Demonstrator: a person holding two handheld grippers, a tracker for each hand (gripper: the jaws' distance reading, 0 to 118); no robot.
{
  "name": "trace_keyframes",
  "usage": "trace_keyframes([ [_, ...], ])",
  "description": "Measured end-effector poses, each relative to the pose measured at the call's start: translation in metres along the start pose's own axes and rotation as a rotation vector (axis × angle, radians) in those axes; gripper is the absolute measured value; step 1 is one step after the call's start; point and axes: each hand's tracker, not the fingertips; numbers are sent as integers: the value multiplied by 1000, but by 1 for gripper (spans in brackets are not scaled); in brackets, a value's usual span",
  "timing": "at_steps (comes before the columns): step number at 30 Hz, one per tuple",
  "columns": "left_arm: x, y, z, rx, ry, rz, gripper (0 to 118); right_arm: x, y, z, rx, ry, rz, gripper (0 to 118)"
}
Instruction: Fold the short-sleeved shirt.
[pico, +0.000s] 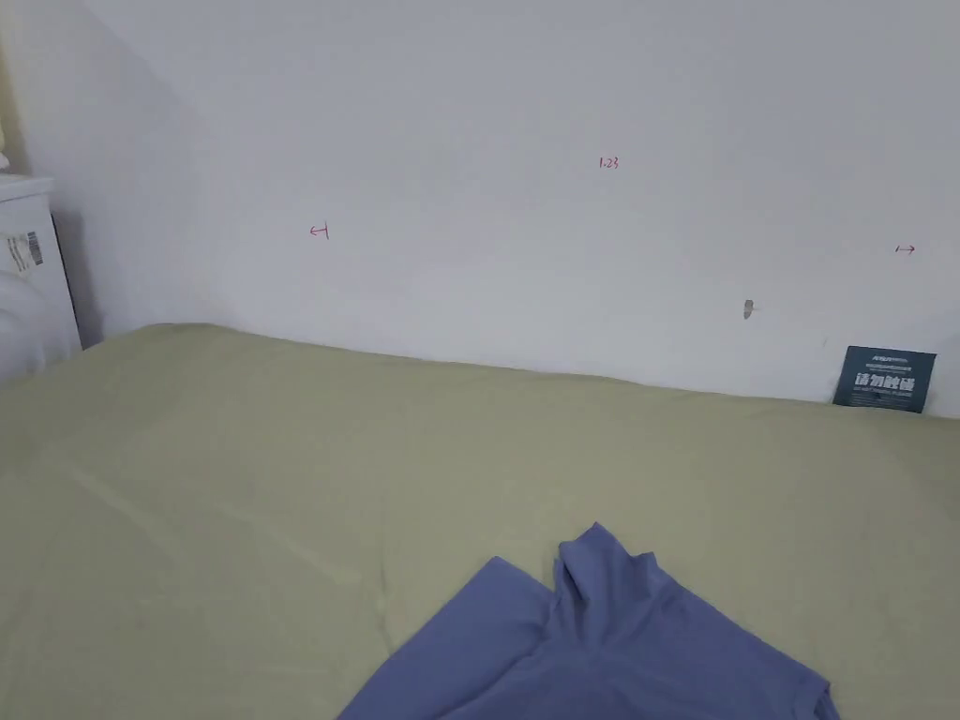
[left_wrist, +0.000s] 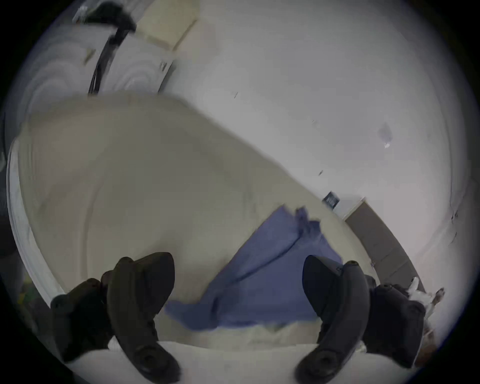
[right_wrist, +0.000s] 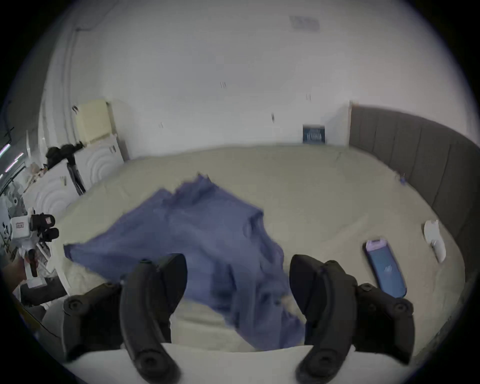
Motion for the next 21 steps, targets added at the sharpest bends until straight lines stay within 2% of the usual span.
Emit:
trace_keyframes([
  [3, 36, 23, 12, 149, -13, -199, 105, -23, 35, 24, 155, -35, 23, 85],
  [5, 72, 33, 21, 237, 39, -351, 104, -43, 57, 44, 268, -103, 43, 85],
  [7, 110, 31, 28, 344, 70, -441, 102, -60, 69, 56, 336, -189, 67, 83],
  [8, 123, 30, 32, 383, 51, -471, 96, -66, 72, 61, 365, -216, 79, 75],
  [9, 137, 28, 33, 409, 66, -504, 83, -74, 73, 66, 388, -231, 84, 59],
  [10, 147, 25, 34, 424, 92, -529, 55, -80, 73, 69, 406, -225, 90, 34],
  [11, 157, 19, 32, 439, 120, -548, 3, -86, 71, 72, 416, -220, 91, 0],
  [12, 164, 17, 29, 419, 133, -541, 0, -89, 69, 73, 422, -231, 108, 0],
  [16, 167, 7, 33, 382, 78, -527, 0, -99, 59, 80, 401, -209, 109, 0],
  [20, 143, 7, 30, 330, 95, -550, 0, -97, 50, 80, 370, -189, 115, 0],
  [21, 131, 10, 29, 278, 70, -555, 7, -96, 50, 80, 361, -185, 111, 0],
])
